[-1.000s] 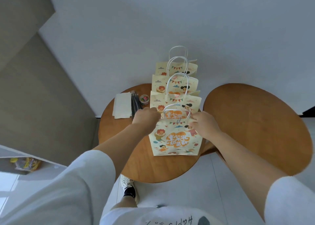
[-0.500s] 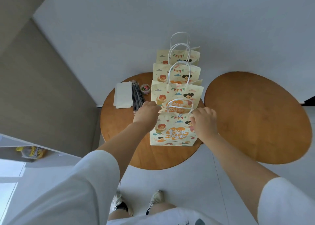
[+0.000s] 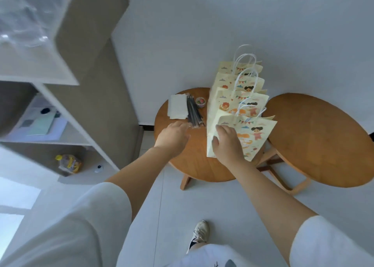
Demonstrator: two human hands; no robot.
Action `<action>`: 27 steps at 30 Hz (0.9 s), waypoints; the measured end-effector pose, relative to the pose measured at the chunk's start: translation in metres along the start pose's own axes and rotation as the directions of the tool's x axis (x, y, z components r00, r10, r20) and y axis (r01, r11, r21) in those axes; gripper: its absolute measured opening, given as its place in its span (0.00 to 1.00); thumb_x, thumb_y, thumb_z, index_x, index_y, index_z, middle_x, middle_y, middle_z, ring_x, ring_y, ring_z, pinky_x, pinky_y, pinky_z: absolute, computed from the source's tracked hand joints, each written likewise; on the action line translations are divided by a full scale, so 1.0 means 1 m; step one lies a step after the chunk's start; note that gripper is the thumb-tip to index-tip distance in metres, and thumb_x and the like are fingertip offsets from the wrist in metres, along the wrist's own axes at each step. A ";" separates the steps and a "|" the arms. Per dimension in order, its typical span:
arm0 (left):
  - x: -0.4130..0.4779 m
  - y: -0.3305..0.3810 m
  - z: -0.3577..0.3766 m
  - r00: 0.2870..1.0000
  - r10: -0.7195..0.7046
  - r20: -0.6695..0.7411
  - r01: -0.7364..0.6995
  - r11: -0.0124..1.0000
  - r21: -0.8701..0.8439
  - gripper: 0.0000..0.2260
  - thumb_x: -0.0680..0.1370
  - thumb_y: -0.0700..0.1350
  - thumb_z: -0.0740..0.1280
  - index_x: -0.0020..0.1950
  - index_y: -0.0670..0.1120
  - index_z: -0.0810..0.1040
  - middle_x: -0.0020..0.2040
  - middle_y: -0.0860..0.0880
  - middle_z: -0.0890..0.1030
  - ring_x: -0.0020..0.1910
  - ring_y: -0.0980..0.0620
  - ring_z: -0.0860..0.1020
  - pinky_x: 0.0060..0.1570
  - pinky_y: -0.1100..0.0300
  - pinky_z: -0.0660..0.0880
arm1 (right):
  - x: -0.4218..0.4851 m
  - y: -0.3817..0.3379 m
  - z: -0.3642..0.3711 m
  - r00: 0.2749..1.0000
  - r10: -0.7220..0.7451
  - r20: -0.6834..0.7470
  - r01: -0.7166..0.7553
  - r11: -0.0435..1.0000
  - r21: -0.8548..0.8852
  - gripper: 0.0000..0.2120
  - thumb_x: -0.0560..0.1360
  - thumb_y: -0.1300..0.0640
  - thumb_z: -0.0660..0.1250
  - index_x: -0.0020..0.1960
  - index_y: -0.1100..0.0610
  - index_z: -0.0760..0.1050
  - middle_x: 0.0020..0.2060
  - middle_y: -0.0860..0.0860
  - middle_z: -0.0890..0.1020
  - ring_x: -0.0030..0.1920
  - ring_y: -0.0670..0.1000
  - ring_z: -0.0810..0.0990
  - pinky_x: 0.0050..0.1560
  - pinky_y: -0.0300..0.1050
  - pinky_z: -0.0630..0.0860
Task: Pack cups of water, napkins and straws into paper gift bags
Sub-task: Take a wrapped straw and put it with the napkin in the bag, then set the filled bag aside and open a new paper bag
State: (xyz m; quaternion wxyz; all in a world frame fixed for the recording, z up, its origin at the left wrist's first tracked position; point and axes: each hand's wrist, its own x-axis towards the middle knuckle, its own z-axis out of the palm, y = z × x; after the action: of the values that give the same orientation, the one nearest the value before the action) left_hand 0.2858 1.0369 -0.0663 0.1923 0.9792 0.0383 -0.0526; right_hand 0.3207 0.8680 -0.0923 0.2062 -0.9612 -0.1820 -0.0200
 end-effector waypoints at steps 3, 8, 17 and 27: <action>-0.056 -0.052 -0.026 0.997 -0.050 -0.057 0.048 0.998 -0.033 0.20 0.82 0.47 0.57 0.73 0.47 0.64 0.71 0.48 0.68 0.68 0.47 0.68 0.63 0.53 0.67 | -0.024 -0.079 0.013 0.994 -0.110 0.006 0.110 0.994 0.014 0.20 0.78 0.61 0.60 0.69 0.64 0.67 0.65 0.58 0.73 0.67 0.57 0.67 0.66 0.46 0.65; -0.153 -0.151 -0.076 0.961 -0.212 -0.179 0.201 0.976 -0.080 0.20 0.81 0.49 0.58 0.72 0.45 0.66 0.70 0.47 0.69 0.66 0.45 0.70 0.61 0.53 0.69 | -0.055 -0.213 0.031 0.948 -0.302 0.094 0.299 0.953 0.052 0.18 0.79 0.60 0.58 0.66 0.66 0.69 0.64 0.59 0.73 0.66 0.58 0.67 0.64 0.45 0.61; -0.272 -0.284 -0.167 0.792 -0.459 -0.403 0.437 0.887 -0.153 0.19 0.81 0.50 0.60 0.71 0.46 0.68 0.67 0.46 0.72 0.62 0.46 0.73 0.58 0.52 0.71 | -0.060 -0.398 0.060 0.807 -0.570 0.155 0.569 0.820 0.056 0.16 0.78 0.60 0.57 0.64 0.66 0.69 0.62 0.59 0.73 0.63 0.58 0.67 0.61 0.47 0.65; -0.263 -0.401 -0.251 0.696 -0.507 -0.508 0.475 0.856 -0.203 0.20 0.80 0.53 0.61 0.71 0.48 0.69 0.66 0.47 0.73 0.62 0.46 0.74 0.60 0.50 0.74 | 0.029 -0.552 0.091 0.720 -0.693 0.037 0.674 0.711 0.198 0.22 0.80 0.53 0.59 0.70 0.63 0.66 0.67 0.57 0.70 0.68 0.54 0.66 0.65 0.44 0.64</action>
State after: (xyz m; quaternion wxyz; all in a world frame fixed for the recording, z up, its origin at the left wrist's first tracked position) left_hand 0.0093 1.4886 0.0467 0.1796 0.9007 0.3523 0.1797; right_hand 0.1467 1.3833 0.0429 0.2553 -0.8037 -0.5368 -0.0272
